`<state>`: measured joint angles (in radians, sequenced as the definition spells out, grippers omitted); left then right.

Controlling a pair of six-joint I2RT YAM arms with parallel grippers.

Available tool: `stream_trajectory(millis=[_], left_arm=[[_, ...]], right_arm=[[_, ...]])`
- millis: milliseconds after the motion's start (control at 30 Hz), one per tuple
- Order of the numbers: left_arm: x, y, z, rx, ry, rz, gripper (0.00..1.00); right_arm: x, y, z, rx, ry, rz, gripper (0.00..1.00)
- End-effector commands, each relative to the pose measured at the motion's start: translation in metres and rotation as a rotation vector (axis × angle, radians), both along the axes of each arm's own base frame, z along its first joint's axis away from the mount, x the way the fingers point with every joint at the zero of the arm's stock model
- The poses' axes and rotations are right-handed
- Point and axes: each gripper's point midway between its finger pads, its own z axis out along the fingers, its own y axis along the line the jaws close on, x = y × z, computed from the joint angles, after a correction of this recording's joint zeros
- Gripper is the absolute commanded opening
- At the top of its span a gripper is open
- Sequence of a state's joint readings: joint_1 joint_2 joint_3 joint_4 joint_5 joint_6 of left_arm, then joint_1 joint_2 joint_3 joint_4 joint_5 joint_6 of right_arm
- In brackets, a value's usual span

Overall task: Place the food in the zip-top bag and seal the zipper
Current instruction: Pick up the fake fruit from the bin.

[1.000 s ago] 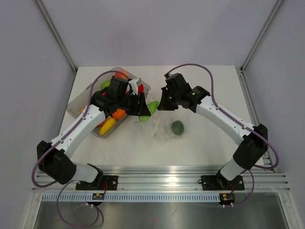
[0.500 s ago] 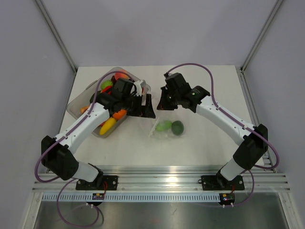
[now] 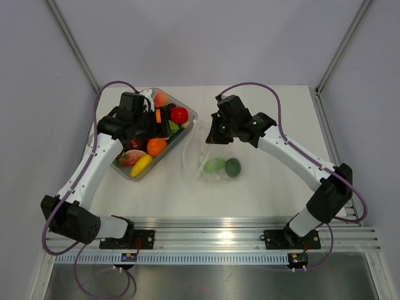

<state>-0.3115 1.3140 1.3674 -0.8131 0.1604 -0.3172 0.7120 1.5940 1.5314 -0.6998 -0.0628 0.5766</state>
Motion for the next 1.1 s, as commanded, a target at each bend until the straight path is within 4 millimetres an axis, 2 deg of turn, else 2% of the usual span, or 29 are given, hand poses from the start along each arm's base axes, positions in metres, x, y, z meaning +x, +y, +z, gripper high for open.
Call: stream_trajectory(millis=[0, 100, 133, 167, 300, 567, 833, 1000, 1067], left_arm=[[0.022, 0.033, -0.036, 0.174, 0.064, 0.145, 0.84], [0.032, 0.043, -0.059, 0.185, 0.106, 0.224, 0.9], [0.033, 0.047, -0.071, 0.201, 0.127, 0.242, 0.94], [0.04, 0.05, -0.074, 0.208, 0.108, 0.276, 0.96], [0.049, 0.056, -0.091, 0.246, 0.126, 0.317, 0.96], [0.062, 0.048, -0.124, 0.259, 0.198, 0.296, 0.95], [0.059, 0.059, -0.147, 0.314, 0.236, 0.336, 0.94], [0.058, 0.057, -0.149, 0.307, 0.238, 0.333, 0.8], [0.059, 0.058, -0.149, 0.312, 0.236, 0.329, 0.84]], right_arm=[[0.0, 0.01, 0.028, 0.065, -0.067, 0.015, 0.0], [-0.001, 0.01, 0.029, 0.072, -0.065, 0.018, 0.0], [-0.001, 0.01, 0.029, 0.072, -0.067, 0.017, 0.0], [-0.001, 0.009, 0.031, 0.072, -0.071, 0.015, 0.0], [-0.002, 0.006, 0.029, 0.063, -0.069, 0.014, 0.0], [-0.002, 0.009, 0.029, 0.071, -0.066, 0.019, 0.0], [-0.002, 0.009, 0.029, 0.067, -0.067, 0.018, 0.0], [-0.002, 0.01, 0.028, 0.068, -0.063, 0.021, 0.0], [-0.001, 0.01, 0.028, 0.066, -0.064, 0.019, 0.0]])
